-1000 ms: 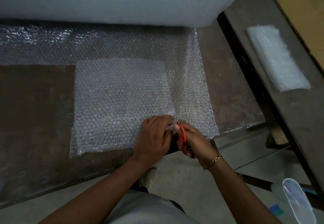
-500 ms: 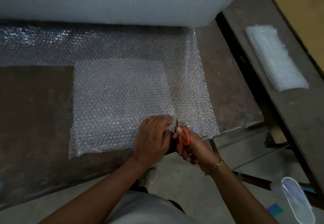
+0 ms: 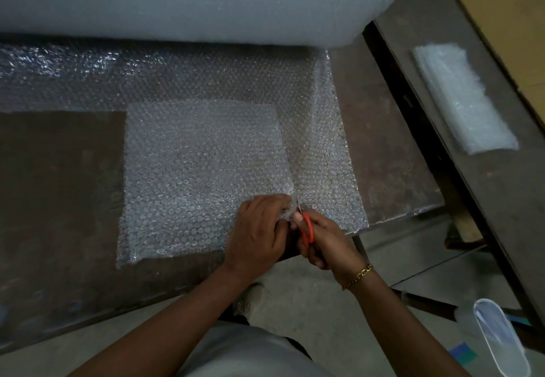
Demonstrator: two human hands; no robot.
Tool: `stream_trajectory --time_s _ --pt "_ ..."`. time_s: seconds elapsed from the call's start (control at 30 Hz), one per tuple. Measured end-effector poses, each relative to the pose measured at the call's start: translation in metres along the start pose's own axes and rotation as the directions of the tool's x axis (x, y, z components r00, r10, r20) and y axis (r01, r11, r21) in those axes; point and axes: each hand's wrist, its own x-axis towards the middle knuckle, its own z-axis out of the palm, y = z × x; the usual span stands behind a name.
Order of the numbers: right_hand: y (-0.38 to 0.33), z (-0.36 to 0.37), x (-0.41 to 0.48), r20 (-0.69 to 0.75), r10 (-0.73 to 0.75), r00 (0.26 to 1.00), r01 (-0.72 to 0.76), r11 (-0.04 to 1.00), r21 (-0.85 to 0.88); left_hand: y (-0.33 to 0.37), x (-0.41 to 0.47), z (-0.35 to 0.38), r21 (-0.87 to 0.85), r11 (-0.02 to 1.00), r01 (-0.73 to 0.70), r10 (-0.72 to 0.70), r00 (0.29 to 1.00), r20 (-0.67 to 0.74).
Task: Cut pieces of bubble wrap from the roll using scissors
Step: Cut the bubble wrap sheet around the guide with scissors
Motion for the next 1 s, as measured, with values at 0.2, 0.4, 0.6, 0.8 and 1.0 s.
stream_trajectory --time_s 0.2,0.4,0.6,0.8,1.0 --pt "0.002 0.0 -0.004 -0.001 -0.014 1.0 0.014 1.0 0.005 0.0 0.0 0.0 -0.017 1.0 0.002 -0.002 1.0 -0.006" --pt "0.001 -0.004 -0.007 0.011 0.08 0.997 -0.08 0.997 -0.01 0.0 0.0 0.0 -0.028 1.0 -0.006 0.006 1.0 -0.022" --pt "0.007 -0.001 -0.013 0.002 0.047 0.999 -0.047 0.999 -0.006 0.0 0.0 0.0 -0.032 0.999 -0.016 0.015 0.999 -0.034" --pt "0.005 0.0 -0.014 0.006 0.013 1.0 -0.013 1.0 0.012 0.0 0.0 0.0 -0.031 0.999 -0.007 0.007 1.0 -0.018" --pt "0.006 0.001 -0.009 0.006 0.0 1.0 0.0 0.999 0.04 0.0 0.0 -0.001 -0.031 0.999 -0.011 0.011 1.0 -0.011"
